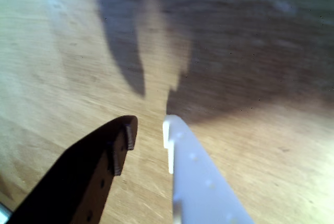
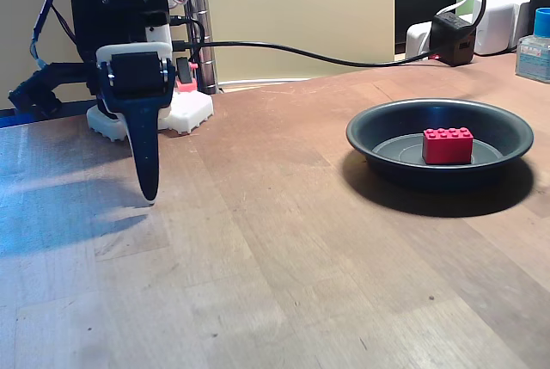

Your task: Grasp a lego block and put it in the bin.

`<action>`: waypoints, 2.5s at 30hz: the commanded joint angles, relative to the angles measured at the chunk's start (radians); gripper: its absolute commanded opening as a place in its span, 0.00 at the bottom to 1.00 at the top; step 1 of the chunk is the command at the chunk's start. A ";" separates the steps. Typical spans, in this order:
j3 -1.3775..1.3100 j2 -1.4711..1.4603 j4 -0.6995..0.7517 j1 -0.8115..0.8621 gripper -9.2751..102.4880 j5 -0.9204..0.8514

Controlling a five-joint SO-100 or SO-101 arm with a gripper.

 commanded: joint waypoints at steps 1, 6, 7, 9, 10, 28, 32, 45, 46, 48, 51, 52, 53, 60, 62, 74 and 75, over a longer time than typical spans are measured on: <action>0.055 -0.005 -0.005 0.011 0.09 0.023; 0.057 -0.005 -0.006 0.012 0.08 0.091; 0.058 -0.005 -0.003 0.008 0.08 0.092; 0.057 -0.005 0.005 0.018 0.08 0.084; 0.058 -0.005 0.005 0.020 0.08 0.086; 0.092 -0.005 -0.006 0.014 0.08 0.080; 0.092 -0.005 -0.008 0.006 0.08 0.078; 0.092 -0.005 -0.008 0.006 0.08 0.078; 0.092 -0.005 -0.008 0.006 0.08 0.078; 0.092 -0.005 -0.008 0.006 0.08 0.078; 0.092 -0.005 -0.008 0.006 0.08 0.078; 0.092 -0.005 -0.008 0.006 0.08 0.078; 0.092 -0.005 -0.008 0.006 0.08 0.078; 0.092 -0.005 -0.008 0.008 0.08 0.078; 0.092 -0.005 -0.008 0.008 0.08 0.078; 0.092 -0.005 -0.008 0.008 0.08 0.078; 0.092 -0.005 -0.008 0.008 0.08 0.078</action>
